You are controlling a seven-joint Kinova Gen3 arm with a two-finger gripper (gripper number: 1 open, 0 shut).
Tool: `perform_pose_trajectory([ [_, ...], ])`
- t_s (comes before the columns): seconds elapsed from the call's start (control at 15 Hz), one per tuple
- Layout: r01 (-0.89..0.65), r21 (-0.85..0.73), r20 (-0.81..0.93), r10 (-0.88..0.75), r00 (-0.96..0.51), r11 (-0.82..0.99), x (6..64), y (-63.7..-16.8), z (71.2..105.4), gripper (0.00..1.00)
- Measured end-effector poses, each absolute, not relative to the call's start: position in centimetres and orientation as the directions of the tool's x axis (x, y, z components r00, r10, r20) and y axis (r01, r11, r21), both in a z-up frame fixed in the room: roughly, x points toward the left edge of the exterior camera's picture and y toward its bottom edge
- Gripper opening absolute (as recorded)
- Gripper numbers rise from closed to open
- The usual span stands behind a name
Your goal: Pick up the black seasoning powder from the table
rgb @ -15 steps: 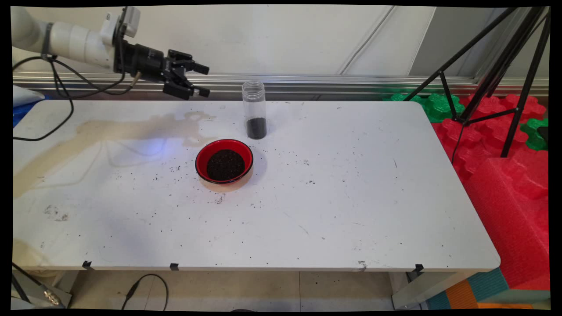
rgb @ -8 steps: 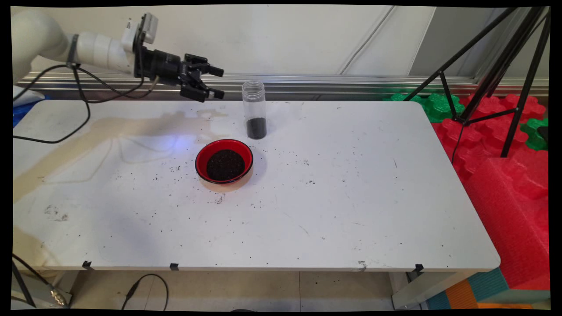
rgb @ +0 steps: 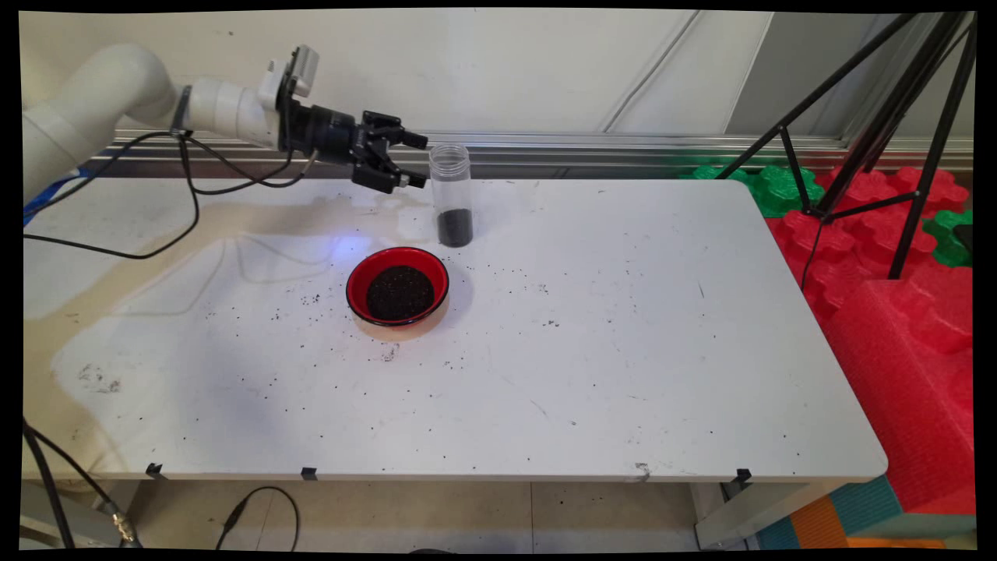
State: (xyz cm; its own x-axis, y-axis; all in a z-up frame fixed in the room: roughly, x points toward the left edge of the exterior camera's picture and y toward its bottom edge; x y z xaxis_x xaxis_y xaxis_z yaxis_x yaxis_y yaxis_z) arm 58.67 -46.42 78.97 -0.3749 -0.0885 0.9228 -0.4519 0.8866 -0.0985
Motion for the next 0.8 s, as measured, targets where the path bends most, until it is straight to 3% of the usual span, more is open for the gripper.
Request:
perform_pose_trajectory([
  [0.8,-0.387,-0.075,0.932,-0.074,-0.356,0.919,57.7,-49.9,74.0,1.00],
])
